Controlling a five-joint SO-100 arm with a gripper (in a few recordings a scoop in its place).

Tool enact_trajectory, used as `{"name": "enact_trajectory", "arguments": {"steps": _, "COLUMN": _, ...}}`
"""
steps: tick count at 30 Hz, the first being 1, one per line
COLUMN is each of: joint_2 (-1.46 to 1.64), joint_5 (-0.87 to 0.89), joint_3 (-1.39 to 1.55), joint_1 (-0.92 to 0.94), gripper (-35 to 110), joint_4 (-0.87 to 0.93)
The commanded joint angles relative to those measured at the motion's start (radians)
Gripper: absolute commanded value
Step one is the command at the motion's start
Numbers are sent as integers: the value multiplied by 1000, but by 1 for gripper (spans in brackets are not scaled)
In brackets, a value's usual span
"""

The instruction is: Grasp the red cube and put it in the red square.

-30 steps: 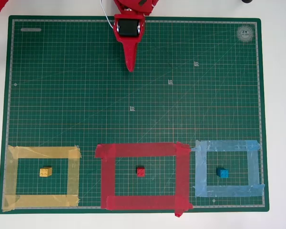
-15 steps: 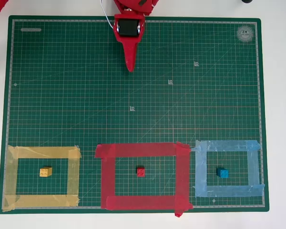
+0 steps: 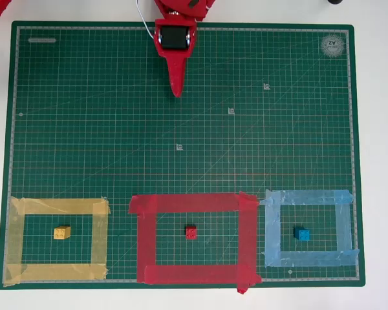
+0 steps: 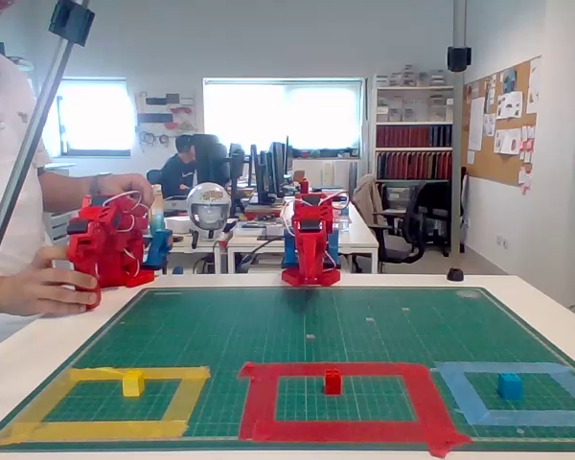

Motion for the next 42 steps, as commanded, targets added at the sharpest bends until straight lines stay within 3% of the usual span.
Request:
{"name": "enact_trajectory", "arguments": {"steps": 1, "joint_2": 37, "joint_5": -80, "joint_3": 6, "joint_1": -5, "gripper": -1, "joint_4": 11}}
{"name": "enact_trajectory", "arguments": {"steps": 6, "joint_2": 37, "joint_5": -350, "joint_3": 6, "joint_1": -31, "gripper": -1, "joint_4": 40}}
{"name": "enact_trajectory", "arguments": {"steps": 10, "joint_2": 37, "joint_5": -859, "joint_3": 6, "joint_1": -38, "gripper": -1, "joint_4": 69}}
{"name": "enact_trajectory", "arguments": {"steps": 17, "joint_2": 37, "joint_5": -1436, "joint_3": 6, "joint_1": -58, "gripper": -1, "joint_4": 249}}
{"name": "enact_trajectory", "arguments": {"steps": 22, "joint_2": 37, "joint_5": -1566, "joint_3": 6, "joint_1": -60, "gripper": -1, "joint_4": 430}}
{"name": "enact_trajectory", "arguments": {"steps": 27, "joint_2": 37, "joint_5": -1571, "joint_3": 6, "joint_1": -61, "gripper": -1, "joint_4": 591}}
{"name": "enact_trajectory", "arguments": {"steps": 42, "joint_2": 37, "joint_5": -1563, "joint_3": 6, "joint_1": -69, "gripper": -1, "joint_4": 592}}
